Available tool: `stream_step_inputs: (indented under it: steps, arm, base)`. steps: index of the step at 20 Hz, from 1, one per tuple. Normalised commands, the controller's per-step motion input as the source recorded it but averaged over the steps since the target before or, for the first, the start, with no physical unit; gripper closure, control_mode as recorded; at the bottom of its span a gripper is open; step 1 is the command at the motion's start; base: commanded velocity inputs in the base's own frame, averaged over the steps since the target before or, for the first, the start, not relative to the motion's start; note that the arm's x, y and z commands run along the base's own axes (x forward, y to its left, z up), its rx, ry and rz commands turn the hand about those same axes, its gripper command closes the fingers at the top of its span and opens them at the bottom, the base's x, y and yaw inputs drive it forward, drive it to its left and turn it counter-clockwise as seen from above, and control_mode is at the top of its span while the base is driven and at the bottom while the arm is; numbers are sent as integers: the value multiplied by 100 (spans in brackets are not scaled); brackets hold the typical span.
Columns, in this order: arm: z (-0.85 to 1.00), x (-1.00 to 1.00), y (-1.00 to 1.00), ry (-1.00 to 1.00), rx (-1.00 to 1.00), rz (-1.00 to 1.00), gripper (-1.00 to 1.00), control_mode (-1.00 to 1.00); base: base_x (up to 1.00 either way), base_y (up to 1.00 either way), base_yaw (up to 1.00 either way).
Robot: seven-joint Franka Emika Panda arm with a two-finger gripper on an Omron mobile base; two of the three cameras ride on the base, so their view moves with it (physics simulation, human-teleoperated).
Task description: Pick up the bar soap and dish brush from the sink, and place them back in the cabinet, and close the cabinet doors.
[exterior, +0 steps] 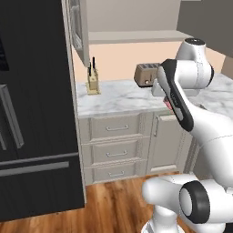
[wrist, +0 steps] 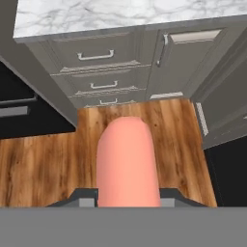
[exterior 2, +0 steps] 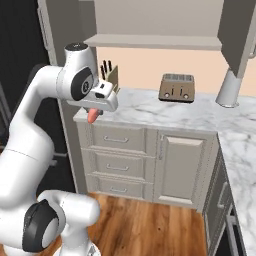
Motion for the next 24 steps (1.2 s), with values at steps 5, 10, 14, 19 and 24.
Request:
stream_step_inputs:
  steps: [5,10,14,19,24]
  arm:
    - [0,0,0,0,0,0,100,100]
    - [0,0,0,0,0,0,100,100]
    - [0,0,0,0,0,0,100,100]
    - [0,0,0,0,0,0,100,100]
    - [0,0,0,0,0,0,100,100]
  base:
    - [65,-24,0]
    - [40,-33,0]
    - [38,-39,0]
    - [50,-29,0]
    - [57,-25,0]
